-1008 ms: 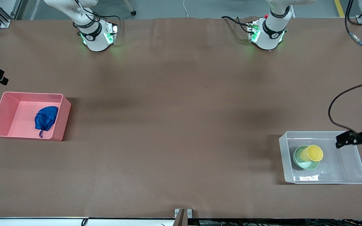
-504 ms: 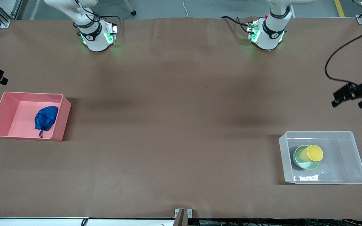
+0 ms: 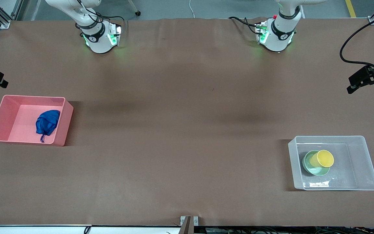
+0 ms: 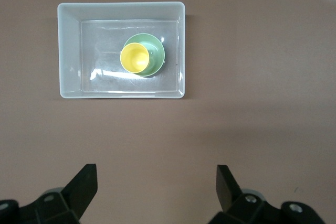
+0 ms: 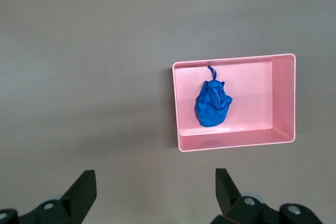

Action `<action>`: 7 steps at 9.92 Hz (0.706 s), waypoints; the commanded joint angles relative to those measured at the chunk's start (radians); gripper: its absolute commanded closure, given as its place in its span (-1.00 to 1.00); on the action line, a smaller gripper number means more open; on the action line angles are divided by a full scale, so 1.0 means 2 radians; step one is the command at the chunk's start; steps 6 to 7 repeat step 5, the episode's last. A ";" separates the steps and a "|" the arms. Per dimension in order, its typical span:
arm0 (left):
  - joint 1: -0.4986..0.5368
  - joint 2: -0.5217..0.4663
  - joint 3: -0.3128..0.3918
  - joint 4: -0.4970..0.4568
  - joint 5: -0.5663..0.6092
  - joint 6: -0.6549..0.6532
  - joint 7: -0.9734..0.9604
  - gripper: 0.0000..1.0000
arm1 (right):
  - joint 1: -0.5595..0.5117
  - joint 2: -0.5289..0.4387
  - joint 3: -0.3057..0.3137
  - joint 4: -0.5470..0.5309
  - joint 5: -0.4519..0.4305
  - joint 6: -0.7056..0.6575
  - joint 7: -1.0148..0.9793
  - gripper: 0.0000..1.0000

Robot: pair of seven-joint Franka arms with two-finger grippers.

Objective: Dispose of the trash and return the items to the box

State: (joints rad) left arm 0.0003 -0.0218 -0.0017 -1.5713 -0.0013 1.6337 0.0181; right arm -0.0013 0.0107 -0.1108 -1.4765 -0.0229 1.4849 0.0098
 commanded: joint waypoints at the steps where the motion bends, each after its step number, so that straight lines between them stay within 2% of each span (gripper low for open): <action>1: -0.001 0.008 -0.002 -0.006 0.011 -0.034 -0.010 -1.00 | -0.006 -0.004 0.006 0.000 0.000 -0.003 0.000 -1.00; 3: -0.001 0.000 -0.015 -0.020 0.008 -0.035 -0.029 -1.00 | -0.006 -0.004 0.006 0.000 0.000 -0.003 0.000 -1.00; 7: -0.001 0.001 -0.016 -0.021 0.005 -0.035 -0.027 -1.00 | -0.007 -0.004 0.005 0.000 0.000 -0.003 0.000 -1.00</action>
